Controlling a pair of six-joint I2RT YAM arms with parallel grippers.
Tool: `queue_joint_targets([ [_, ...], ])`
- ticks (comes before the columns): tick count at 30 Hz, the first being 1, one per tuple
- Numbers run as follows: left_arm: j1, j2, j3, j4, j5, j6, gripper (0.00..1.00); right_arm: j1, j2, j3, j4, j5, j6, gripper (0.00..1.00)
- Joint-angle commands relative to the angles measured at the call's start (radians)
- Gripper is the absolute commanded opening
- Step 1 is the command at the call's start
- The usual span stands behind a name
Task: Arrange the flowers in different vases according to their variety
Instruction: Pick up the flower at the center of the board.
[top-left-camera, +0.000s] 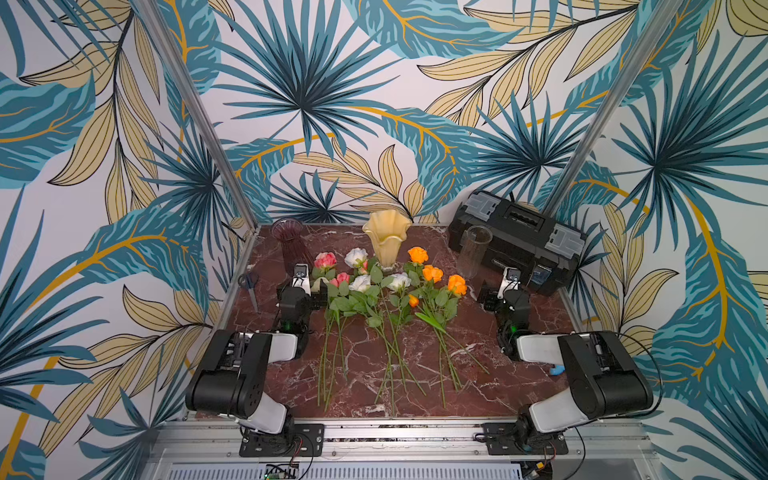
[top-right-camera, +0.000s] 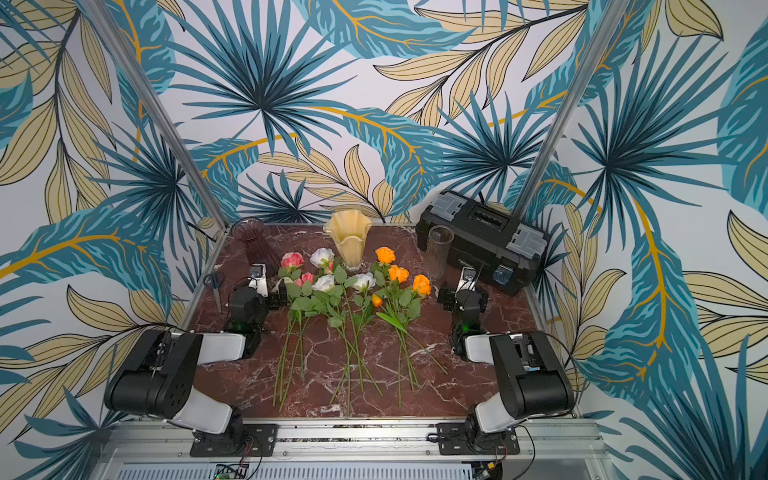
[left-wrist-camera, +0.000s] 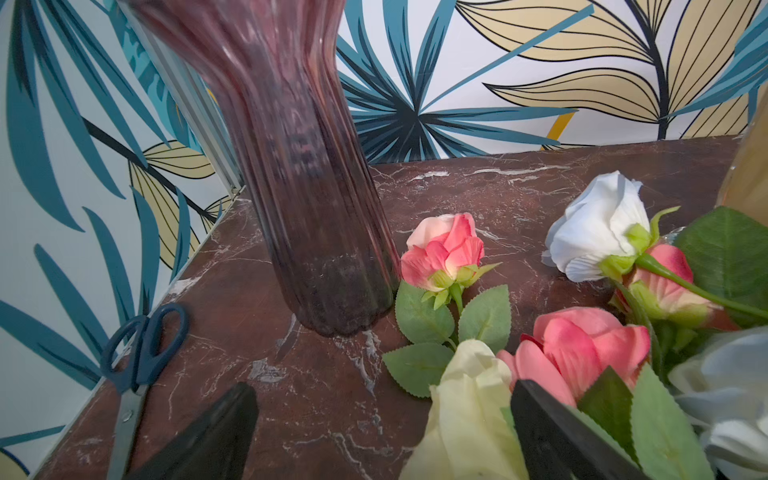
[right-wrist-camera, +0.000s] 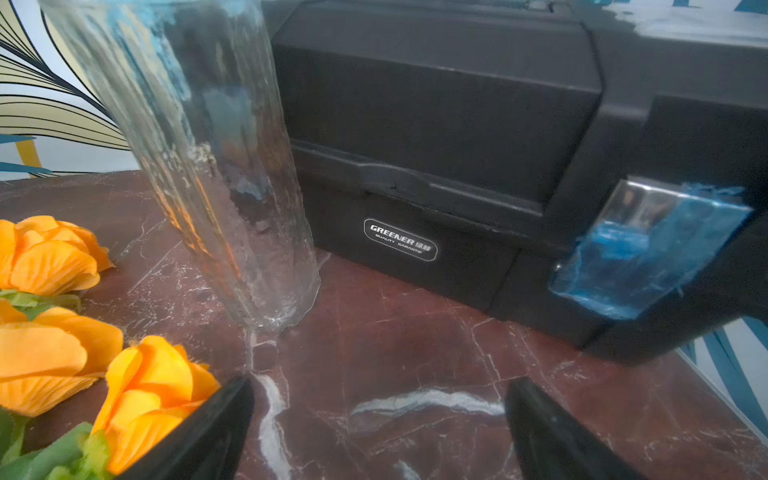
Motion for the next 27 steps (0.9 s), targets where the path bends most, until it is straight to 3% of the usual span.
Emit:
queue_joint_targets([
  [1, -0.001, -0.018, -0.024, -0.003, -0.007, 0.013, 1.00, -0.004, -0.019, -0.018, -0.009, -0.008, -0.008, 0.99],
  [21, -0.001, -0.018, -0.023, -0.003, -0.007, 0.014, 1.00, -0.007, -0.027, -0.021, 0.001, -0.014, -0.023, 0.99],
  [23, -0.003, -0.042, -0.003, -0.010, 0.000, 0.033, 1.00, -0.003, -0.097, 0.025, -0.146, -0.040, -0.038, 1.00],
  [25, -0.002, -0.135, 0.077, -0.288, 0.016, 0.024, 1.00, -0.002, -0.187, 0.142, -0.465, -0.014, 0.031, 1.00],
  [27, -0.010, -0.173, 0.139, -0.456, 0.025, 0.010, 1.00, 0.001, -0.237, 0.191, -0.628, -0.042, 0.056, 0.99],
])
